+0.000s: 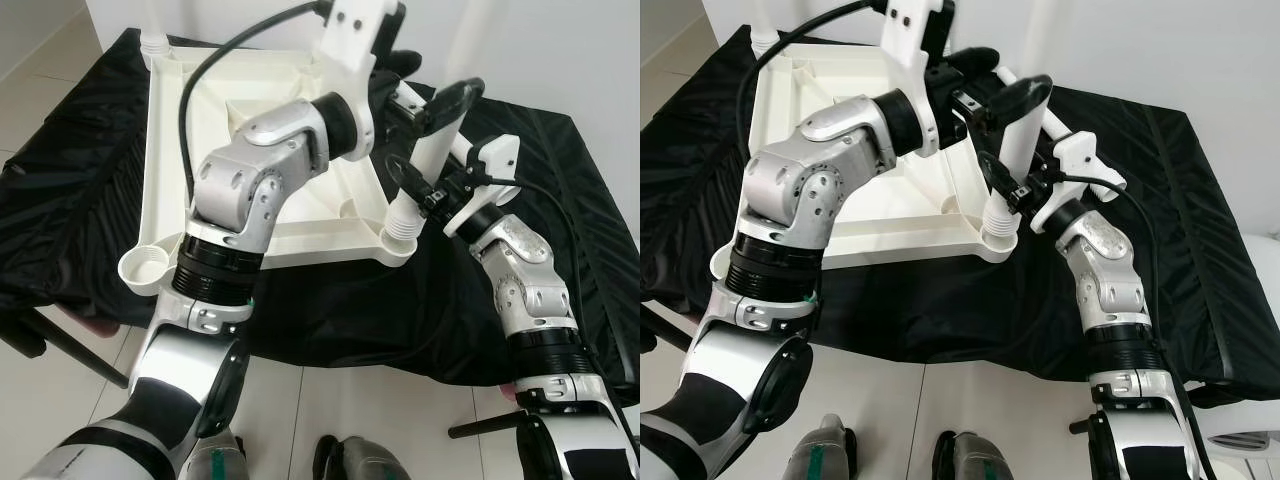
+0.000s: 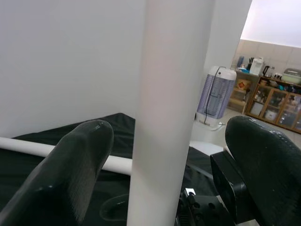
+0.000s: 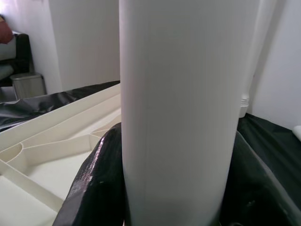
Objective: Building children table
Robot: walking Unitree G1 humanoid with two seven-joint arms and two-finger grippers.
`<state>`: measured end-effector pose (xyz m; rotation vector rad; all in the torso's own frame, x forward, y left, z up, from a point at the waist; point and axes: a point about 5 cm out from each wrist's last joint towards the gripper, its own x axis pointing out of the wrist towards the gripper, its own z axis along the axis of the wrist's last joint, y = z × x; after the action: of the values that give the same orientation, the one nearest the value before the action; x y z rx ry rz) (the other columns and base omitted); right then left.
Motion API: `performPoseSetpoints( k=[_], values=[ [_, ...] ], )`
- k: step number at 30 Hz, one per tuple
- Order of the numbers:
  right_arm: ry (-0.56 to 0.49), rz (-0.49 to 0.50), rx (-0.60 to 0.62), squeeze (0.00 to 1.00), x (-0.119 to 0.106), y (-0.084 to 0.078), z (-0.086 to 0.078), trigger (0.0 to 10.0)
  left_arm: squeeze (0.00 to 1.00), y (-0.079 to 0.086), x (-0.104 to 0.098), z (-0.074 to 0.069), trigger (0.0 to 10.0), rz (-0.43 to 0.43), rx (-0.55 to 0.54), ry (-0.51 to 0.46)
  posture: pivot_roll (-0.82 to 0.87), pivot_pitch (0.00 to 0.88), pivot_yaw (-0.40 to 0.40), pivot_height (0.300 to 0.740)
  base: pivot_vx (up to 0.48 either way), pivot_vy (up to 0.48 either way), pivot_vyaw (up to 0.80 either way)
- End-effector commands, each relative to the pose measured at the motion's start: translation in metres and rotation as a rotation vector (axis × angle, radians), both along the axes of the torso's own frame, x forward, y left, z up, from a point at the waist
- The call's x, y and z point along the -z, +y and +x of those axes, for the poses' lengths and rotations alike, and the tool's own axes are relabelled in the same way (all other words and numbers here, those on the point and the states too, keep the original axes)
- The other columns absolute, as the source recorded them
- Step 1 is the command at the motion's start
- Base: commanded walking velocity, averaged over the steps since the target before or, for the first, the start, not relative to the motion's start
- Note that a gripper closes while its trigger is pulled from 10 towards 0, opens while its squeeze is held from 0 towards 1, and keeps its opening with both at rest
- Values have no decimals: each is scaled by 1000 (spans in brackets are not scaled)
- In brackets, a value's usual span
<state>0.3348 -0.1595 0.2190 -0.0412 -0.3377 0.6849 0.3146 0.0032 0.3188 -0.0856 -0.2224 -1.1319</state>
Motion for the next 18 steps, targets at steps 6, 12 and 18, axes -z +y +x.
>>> performPoseSetpoints(
  k=[6, 12, 18],
  values=[
    [-2, -26, -48, 0, 0, 7, -3, 10000, 0, -11, -3, 1, 10000, 43, 48, 2, 56, 8, -90, 740, 0, 0, 0],
    [18, -51, -66, 0, 8, 10, -5, 10000, 0, -13, -10, 1, 10000, 29, 52, 1, 54, 0, -85, 740, 0, 0, 0],
    [31, -69, -76, 0, 14, 13, -8, 10000, 0, -17, -14, 0, 10000, 16, 68, 14, 53, 0, -82, 740, 0, 0, 0]
  ],
)
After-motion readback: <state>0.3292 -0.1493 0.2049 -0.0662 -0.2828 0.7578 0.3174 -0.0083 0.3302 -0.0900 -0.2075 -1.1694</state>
